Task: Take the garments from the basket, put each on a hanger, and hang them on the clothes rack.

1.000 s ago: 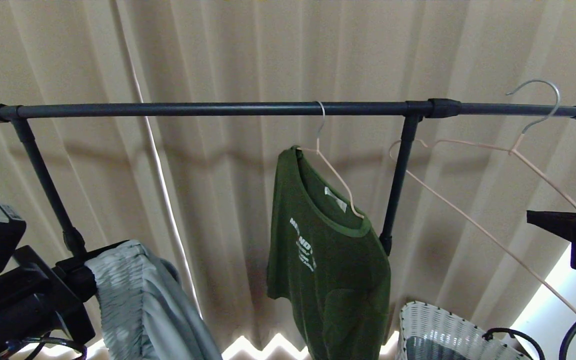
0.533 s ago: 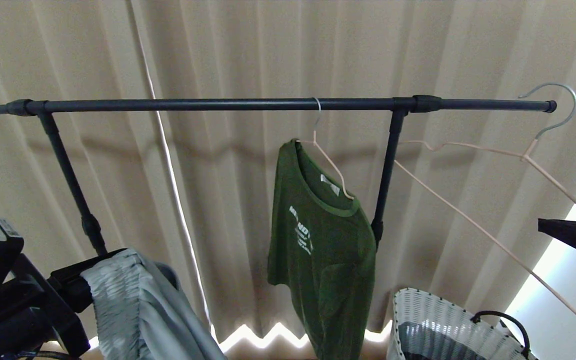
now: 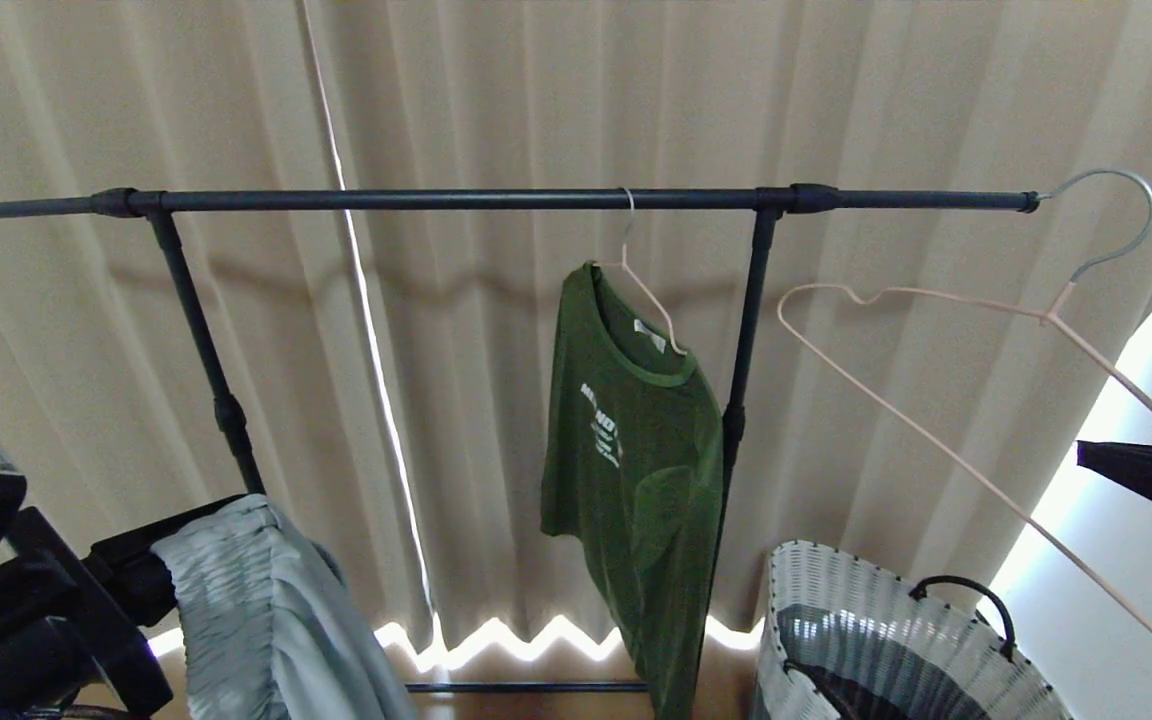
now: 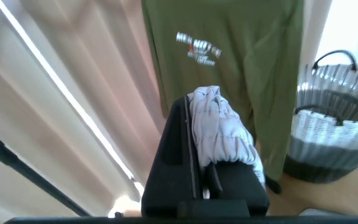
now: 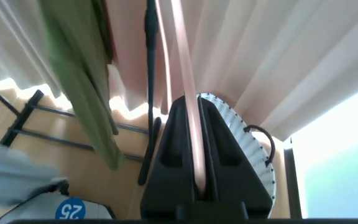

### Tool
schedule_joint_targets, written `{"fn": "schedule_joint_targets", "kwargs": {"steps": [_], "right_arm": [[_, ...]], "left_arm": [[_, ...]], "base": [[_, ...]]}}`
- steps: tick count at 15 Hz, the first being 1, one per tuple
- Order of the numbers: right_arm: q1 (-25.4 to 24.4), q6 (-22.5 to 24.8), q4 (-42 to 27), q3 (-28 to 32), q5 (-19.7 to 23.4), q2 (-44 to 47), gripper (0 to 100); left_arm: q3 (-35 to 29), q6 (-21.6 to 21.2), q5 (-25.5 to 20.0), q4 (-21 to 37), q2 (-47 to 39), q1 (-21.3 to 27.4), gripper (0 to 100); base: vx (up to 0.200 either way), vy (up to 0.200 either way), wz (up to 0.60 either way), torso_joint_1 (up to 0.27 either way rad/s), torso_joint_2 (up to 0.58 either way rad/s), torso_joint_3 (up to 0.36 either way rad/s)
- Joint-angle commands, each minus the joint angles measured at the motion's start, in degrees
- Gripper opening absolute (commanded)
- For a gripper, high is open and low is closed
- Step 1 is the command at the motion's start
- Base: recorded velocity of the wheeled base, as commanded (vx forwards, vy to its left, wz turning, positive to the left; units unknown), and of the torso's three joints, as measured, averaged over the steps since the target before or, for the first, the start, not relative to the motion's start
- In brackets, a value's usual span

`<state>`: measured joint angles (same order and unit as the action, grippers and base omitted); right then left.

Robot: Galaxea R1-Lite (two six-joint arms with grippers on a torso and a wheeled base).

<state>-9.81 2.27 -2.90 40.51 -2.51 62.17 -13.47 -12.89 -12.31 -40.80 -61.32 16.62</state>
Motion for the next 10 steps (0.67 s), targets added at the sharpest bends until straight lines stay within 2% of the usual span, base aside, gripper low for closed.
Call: {"fn": "schedule_joint_targets", "kwargs": {"steps": [1,5,10], "right_arm": [[-0.1,0.0,0.0,0.0,0.1,0.5,0],[-0.1,0.0,0.1,-0.5,0.1,0.3,0],[-0.2,0.0,0.1,-0.7,0.1,0.1,0]], "left_arm": [[-0.1,0.1,0.0,0.2,-0.2,0.0,0],[-0.2,0.1,0.0,0.2,-0.2,0.0,0],[-0.2,0.1,0.0,0.2,-0.2,0.0,0]], "base": [[0.000,0.000,0.00,0.000,0.00,0.000],[0.000,0.000,0.00,0.000,0.00,0.000],[0.000,0.200,0.00,0.000,0.00,0.004]]}}
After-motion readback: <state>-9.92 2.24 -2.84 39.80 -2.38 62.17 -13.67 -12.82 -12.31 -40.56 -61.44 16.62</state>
